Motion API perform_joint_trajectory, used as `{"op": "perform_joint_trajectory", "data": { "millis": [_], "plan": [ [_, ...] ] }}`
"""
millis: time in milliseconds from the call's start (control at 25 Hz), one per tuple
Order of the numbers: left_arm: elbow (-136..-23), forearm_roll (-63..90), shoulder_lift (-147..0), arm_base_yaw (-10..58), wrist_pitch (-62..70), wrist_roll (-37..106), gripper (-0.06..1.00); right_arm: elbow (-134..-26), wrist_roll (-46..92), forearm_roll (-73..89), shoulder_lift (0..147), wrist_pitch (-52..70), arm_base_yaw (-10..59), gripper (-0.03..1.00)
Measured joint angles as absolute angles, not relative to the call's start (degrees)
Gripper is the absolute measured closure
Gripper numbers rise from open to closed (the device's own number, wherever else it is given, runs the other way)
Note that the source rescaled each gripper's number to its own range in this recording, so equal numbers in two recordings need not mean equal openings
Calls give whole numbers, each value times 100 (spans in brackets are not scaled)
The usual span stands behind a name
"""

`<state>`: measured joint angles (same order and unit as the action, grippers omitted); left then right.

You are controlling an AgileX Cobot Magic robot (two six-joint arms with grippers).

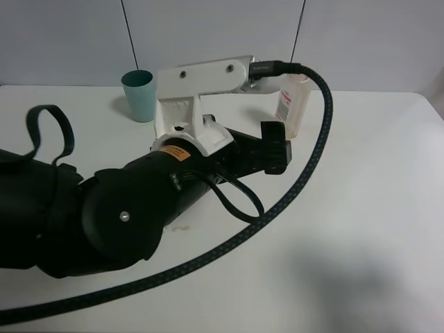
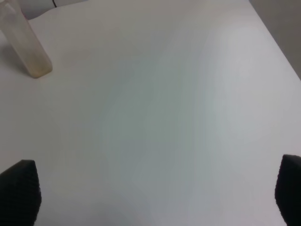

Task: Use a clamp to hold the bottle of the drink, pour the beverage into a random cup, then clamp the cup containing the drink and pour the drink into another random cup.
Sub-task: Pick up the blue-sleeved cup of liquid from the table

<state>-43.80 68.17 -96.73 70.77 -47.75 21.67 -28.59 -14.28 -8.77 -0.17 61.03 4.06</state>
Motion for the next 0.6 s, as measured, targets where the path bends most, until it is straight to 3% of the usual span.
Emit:
{"op": "perform_joint_trajectory", "data": {
  "millis": [600],
  "plan": [
    [-5129, 8107, -10651, 7081, -5201, 2154, 1, -2859, -1428, -877, -17, 6103, 406, -3]
  ]
}}
